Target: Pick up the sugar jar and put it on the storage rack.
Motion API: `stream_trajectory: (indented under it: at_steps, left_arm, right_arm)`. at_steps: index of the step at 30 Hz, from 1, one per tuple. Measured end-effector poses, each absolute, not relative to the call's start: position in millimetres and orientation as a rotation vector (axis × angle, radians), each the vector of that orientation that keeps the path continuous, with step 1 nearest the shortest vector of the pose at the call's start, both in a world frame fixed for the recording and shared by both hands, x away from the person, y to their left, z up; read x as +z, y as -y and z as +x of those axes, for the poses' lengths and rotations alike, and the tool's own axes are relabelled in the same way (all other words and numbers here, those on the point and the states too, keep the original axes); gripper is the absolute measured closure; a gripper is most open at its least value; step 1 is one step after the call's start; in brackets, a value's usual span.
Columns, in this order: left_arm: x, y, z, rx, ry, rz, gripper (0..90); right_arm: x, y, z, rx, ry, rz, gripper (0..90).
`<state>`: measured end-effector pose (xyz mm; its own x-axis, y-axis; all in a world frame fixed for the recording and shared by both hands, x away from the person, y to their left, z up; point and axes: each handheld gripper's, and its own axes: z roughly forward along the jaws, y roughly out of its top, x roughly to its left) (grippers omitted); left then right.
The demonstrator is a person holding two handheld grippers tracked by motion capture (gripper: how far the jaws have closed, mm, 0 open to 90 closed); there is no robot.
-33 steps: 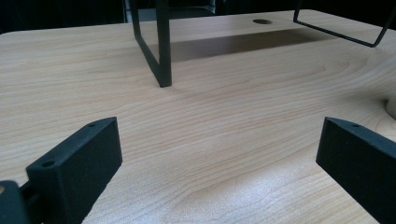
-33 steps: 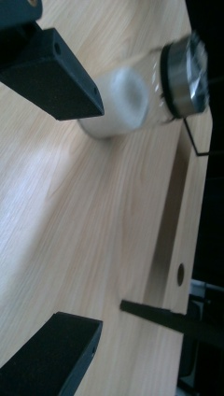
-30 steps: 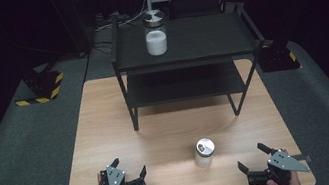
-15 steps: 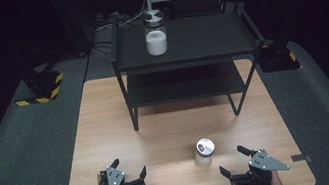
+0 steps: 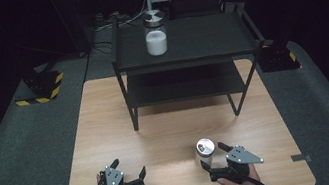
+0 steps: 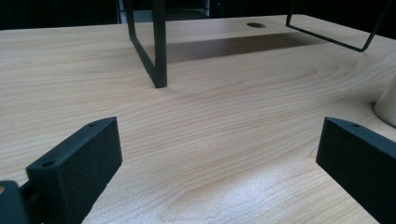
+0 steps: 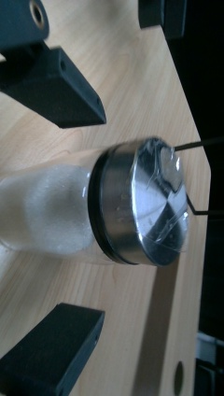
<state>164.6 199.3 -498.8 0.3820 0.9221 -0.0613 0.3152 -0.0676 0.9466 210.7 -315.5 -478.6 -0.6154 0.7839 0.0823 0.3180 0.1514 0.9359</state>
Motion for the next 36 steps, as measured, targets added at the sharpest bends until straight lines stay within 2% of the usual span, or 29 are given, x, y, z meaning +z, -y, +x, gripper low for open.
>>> stream_trajectory:
  at_steps: [3,8,36]
  left_arm:
    - [-498.7,-199.5,164.7,0.733,-1.13,1.604,0.6]
    - [-499.2,-200.1,164.7,0.73,-1.133,1.598,0.6]
    - [-499.0,-200.5,164.7,0.73,-1.124,1.606,0.6]
  right_arm:
    - [-482.8,309.6,212.8,1.468,-2.001,1.055,19.2]
    - [-486.6,301.4,216.9,1.459,-2.004,1.066,27.6]
    - [-481.1,302.1,204.0,1.406,-1.931,1.039,30.5]
